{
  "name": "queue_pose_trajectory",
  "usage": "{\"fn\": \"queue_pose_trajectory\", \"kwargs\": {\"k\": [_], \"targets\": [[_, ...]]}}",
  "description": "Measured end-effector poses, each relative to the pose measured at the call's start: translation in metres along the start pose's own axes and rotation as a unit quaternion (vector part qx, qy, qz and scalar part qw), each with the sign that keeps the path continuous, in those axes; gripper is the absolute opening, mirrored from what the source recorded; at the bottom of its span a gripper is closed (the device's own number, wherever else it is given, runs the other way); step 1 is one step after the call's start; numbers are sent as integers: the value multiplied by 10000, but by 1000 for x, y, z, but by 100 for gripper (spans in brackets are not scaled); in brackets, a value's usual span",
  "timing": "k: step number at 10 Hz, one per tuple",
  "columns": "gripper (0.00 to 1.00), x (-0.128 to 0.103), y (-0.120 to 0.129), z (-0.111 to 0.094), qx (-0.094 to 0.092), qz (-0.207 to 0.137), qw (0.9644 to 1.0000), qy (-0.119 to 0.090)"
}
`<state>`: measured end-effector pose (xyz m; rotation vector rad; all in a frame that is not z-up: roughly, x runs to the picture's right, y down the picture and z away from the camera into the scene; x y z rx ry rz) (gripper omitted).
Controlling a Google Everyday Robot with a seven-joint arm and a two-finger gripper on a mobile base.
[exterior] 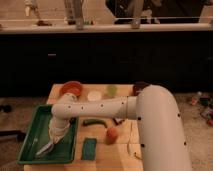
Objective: Wipe tray with towel
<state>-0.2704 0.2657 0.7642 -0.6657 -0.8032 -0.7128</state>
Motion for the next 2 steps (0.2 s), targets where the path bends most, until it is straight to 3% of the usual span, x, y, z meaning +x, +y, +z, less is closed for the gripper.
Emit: {"fn": "queue_pose_trajectory", "kwargs": {"k": [2], "targets": [[0,3,13,-3,29,57,10000,-25]]}}
